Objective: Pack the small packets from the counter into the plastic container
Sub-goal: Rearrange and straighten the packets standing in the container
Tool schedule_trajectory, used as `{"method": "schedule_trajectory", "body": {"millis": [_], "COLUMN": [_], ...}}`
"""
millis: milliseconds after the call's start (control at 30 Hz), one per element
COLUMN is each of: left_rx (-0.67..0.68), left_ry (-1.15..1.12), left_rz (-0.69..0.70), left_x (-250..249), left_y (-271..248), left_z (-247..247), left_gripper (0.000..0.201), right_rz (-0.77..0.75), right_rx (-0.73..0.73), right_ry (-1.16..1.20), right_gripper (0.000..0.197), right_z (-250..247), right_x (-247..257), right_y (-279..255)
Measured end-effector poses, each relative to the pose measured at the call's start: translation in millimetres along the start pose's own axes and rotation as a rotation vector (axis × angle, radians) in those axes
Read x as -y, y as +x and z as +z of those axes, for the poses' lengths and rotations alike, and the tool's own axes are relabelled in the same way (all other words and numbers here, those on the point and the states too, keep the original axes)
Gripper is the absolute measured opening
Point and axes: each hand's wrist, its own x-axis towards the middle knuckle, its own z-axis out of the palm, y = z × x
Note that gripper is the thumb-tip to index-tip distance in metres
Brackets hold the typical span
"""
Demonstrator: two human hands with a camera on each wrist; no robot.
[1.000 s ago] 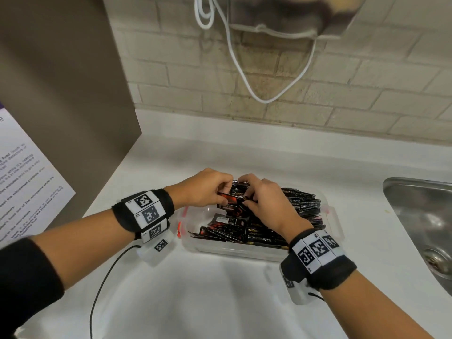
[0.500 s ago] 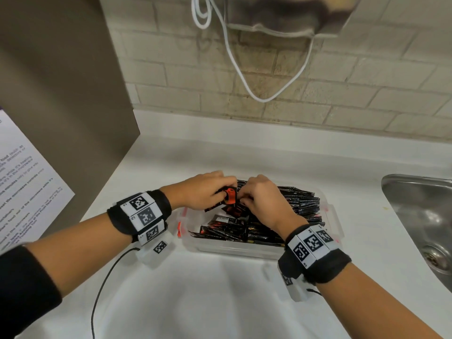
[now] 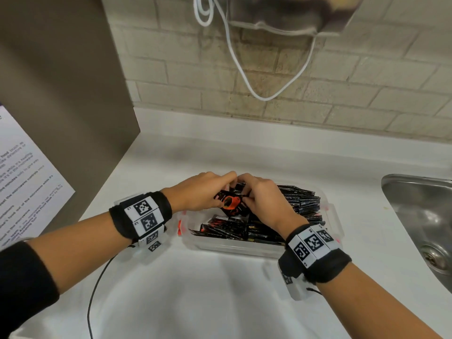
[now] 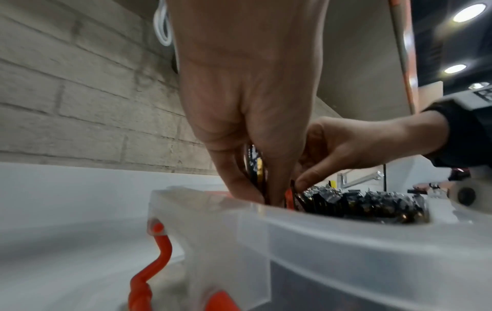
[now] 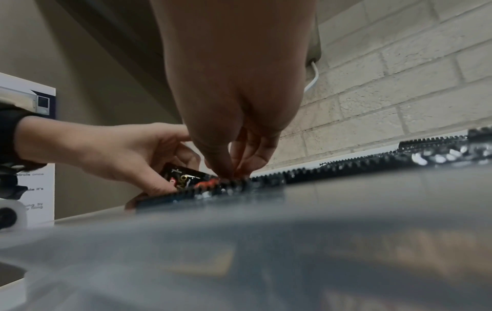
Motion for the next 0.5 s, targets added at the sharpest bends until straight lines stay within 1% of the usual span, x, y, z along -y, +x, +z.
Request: {"method": "schedule_trajectory", "body": {"millis": [33,100,200,267,333,400,500], "left_rx": [-0.018,-0.037,-0.03,-0.017,-0.002,0.001,-0.01], "left_ry": [0.067,0.15,0.233,0.286,0.266,0.18,0.095], "left_rz": [0.024,0.053,0.04,0.024,0.021,0.011,-0.024], "left_x": [-2,-5,-11,-16,-19,-22,-21], "left_y": [0,3,7,10,13,16,17], "left_z": [2,3,3,5,8,12,19], "left_gripper": [0.044,0.036,0.026,0.026,0.034,0.039,0.047], "right_rz": [-0.004,0.007,0.02,0.006,0.001,0.024,0.056], "right_rx": [-0.007,-0.024,-0.043,-0.046,-0.057,-0.053,0.009], "right_ry": [0.013,0.039,0.073,0.105,0.119,0.139,0.196], "right_gripper": [0.046,0.048,0.054,0.057,0.06,0.063,0.068], "right_z": [0,-1,-1,1,2,2,-1], "right_x": [0,-2,-4,-2,-2,-3,-9], "right_y": [0,0,1,1,1,1,-1]}}
